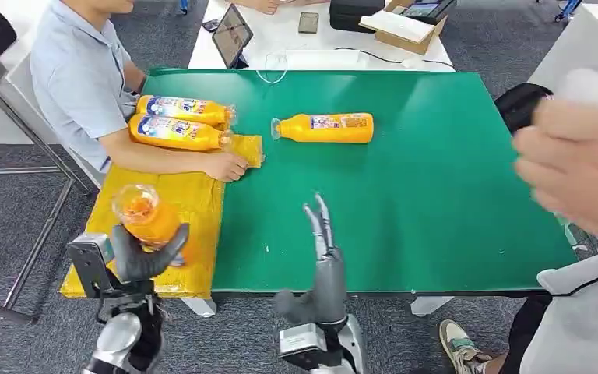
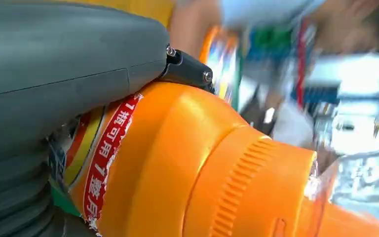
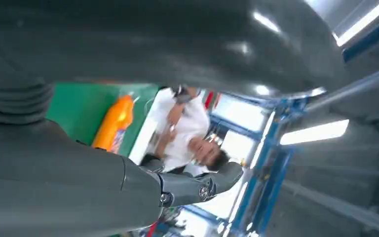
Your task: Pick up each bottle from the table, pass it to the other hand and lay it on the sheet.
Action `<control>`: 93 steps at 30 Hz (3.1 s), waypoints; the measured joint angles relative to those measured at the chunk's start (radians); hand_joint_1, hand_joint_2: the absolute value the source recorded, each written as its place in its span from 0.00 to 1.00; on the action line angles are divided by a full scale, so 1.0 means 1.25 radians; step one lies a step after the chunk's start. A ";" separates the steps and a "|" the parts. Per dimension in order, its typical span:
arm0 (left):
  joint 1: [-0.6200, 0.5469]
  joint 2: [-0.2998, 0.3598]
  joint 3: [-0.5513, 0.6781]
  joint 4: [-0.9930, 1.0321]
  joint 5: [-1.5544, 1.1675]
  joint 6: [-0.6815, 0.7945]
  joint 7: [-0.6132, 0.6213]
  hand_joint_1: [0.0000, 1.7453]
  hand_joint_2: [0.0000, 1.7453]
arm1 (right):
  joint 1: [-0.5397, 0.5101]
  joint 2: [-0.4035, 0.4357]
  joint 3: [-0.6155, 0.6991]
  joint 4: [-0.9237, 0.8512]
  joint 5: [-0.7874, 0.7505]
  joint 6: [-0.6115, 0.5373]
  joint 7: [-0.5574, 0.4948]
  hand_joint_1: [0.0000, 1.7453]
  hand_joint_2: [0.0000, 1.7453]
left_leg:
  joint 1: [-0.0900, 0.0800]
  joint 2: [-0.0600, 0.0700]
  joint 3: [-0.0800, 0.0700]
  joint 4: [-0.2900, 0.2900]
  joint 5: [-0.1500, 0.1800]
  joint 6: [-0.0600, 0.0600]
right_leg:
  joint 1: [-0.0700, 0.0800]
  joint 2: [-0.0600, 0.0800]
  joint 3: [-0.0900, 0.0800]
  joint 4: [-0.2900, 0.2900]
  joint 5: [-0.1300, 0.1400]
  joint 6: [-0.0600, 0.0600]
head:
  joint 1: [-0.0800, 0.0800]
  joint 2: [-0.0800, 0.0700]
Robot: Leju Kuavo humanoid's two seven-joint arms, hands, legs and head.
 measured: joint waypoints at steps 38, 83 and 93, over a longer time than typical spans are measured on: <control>-0.451 0.004 -0.075 0.738 -0.504 -0.441 0.158 0.00 1.00 | -0.038 -0.015 0.066 0.077 -0.185 0.000 0.000 0.00 0.00 | 0.000 -0.003 0.006 0.000 0.002 -0.002 | 0.000 -0.002 0.006 0.002 0.000 0.000 | -0.001 0.000; 0.161 -0.128 0.076 -0.239 0.061 -0.019 -0.182 0.00 1.00 | -0.125 -0.122 -0.275 0.306 0.593 -0.001 0.236 0.00 1.00 | -0.002 -0.003 -0.001 0.000 0.001 -0.001 | -0.002 -0.003 0.001 0.000 0.000 0.001 | 0.000 0.000; 0.169 -0.123 -0.001 -0.238 0.022 0.040 -0.210 0.00 1.00 | -0.273 -0.173 -0.312 0.571 0.546 0.002 0.311 0.00 1.00 | -0.002 -0.003 -0.001 0.001 0.001 0.000 | -0.001 -0.003 0.000 0.001 0.000 0.001 | -0.001 0.000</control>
